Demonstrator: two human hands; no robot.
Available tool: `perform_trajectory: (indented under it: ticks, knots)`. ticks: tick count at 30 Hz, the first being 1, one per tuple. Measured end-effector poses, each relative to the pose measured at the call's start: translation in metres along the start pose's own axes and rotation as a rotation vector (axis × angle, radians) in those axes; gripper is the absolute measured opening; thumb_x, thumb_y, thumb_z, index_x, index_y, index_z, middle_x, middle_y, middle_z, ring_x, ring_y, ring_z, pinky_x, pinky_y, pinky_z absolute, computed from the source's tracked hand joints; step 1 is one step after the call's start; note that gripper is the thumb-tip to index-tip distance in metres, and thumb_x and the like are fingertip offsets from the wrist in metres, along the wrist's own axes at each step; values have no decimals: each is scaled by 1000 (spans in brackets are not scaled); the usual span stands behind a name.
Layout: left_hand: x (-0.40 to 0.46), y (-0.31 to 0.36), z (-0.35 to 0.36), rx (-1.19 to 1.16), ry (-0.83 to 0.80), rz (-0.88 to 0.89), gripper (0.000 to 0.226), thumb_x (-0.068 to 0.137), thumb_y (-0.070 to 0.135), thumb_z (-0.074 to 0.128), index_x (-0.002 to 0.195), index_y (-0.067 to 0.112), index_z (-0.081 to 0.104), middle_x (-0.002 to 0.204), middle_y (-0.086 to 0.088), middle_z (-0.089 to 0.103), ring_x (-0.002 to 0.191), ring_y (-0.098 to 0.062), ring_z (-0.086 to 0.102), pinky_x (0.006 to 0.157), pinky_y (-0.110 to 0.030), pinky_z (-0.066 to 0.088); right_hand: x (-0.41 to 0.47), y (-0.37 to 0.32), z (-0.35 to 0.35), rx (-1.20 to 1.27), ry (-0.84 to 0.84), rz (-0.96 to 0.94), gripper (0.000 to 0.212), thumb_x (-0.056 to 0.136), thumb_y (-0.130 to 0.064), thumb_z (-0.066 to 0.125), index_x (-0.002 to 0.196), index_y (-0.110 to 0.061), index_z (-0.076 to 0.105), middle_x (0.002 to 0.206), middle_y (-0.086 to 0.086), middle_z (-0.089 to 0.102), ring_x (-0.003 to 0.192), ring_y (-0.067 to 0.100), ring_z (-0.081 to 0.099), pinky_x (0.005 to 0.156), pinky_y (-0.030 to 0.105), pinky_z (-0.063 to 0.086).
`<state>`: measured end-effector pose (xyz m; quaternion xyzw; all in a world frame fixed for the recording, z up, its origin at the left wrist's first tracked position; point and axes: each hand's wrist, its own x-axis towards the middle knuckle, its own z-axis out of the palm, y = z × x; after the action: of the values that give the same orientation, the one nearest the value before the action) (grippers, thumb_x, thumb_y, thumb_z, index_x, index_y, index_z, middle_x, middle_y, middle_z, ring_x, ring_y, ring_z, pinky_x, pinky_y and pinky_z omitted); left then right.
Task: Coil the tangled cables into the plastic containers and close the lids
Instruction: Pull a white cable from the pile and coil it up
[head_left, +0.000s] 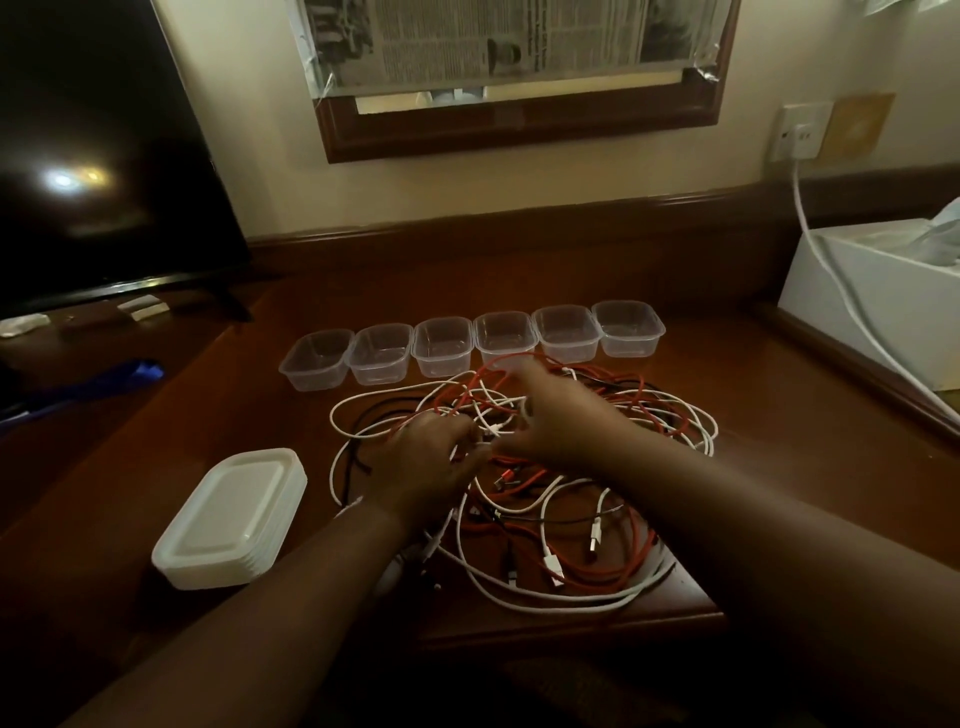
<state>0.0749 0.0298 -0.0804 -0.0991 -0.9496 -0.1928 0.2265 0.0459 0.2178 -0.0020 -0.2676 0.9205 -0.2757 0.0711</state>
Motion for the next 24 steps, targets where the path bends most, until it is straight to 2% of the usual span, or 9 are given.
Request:
perform_trajectory:
  ticks: [2,5,9,11,13,16,19,22,24]
  knots:
    - [0,3,3,25,2,64,39,87,61,45,87,28,65,85,12,62,84,-6,52,65,-20,35,0,-3,0,-327,-153,-27,49,91,-39,66,133,-16,53,115,4,63,88,12,53,59,18,38]
    - [1,-1,9,-75,-9,12,28,90,53,48,86,30,64,83,15,62,86,-7,53,73,-31,46,-2,-8,-3,-341,-147,-68,31,96,-39,59,118,-16,62,105,2,65,84,13,57,63,21,41]
    - [8,-13,16,-308,-20,-153,21,98,35,53,78,31,60,71,9,60,69,-5,55,64,-30,44,-7,-11,-5,186,74,-190,15,102,-31,50,88,-25,55,97,-5,59,85,9,57,69,21,43]
    - [7,-16,19,-354,-81,-186,26,99,29,55,75,25,61,64,5,57,60,-7,53,61,-31,43,-12,-13,-7,535,89,-225,16,103,-26,47,90,-21,56,116,-5,63,100,7,61,83,24,50]
    - [5,-23,23,-308,-98,-156,25,97,35,54,76,24,61,66,7,57,65,-8,55,65,-35,48,-16,-14,-8,891,49,-228,21,104,-26,42,96,-13,55,117,0,68,107,12,66,93,29,53]
    - [5,-28,27,-211,-100,-105,23,94,47,46,79,35,58,76,15,59,81,-7,57,77,-38,51,-14,-14,-12,1142,100,-161,21,104,-26,42,95,-10,52,86,9,68,80,22,69,75,33,56]
    - [6,-24,24,-204,-101,-73,21,93,50,49,88,36,63,86,18,62,88,-3,58,79,-32,50,-6,-10,-12,894,202,-95,11,98,-19,57,93,-16,48,78,5,53,64,15,51,56,25,46]
    - [6,-22,22,-183,-51,-43,32,88,59,46,82,32,62,82,16,60,82,-4,57,74,-37,50,-2,-9,-11,464,154,-52,34,91,-18,67,116,-21,45,103,7,59,82,16,62,62,22,52]
    - [6,-18,20,-180,-9,-48,37,84,65,46,79,31,59,80,14,59,79,-5,56,70,-36,50,-1,-8,-8,11,69,-54,54,89,-27,70,135,-22,40,114,7,61,94,19,63,72,26,55]
